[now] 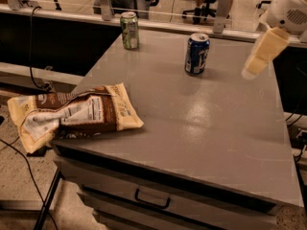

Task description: Move pepsi can near brown chip bag

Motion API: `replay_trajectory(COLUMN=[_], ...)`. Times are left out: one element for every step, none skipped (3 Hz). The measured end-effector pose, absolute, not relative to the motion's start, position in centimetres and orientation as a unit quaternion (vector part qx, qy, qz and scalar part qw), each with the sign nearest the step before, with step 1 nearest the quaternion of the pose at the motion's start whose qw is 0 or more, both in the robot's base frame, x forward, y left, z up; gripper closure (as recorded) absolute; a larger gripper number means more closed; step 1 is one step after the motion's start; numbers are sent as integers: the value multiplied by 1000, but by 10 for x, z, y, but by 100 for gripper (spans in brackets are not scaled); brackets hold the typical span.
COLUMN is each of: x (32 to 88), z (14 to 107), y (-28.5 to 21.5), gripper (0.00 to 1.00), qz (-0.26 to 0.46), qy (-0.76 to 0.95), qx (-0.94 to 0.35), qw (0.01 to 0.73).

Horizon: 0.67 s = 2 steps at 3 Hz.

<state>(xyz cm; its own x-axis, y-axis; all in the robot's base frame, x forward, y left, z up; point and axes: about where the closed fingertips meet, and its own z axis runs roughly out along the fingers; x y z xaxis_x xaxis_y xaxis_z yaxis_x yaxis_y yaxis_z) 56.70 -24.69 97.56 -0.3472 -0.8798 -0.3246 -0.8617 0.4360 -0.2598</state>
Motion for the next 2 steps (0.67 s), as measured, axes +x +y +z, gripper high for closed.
replay_trajectory(x=[612,651], z=[974,969], y=[-241,-220], gripper=[0,0], qz=[2,24], qy=[823,818], qx=[-510,-499], qw=[250,284])
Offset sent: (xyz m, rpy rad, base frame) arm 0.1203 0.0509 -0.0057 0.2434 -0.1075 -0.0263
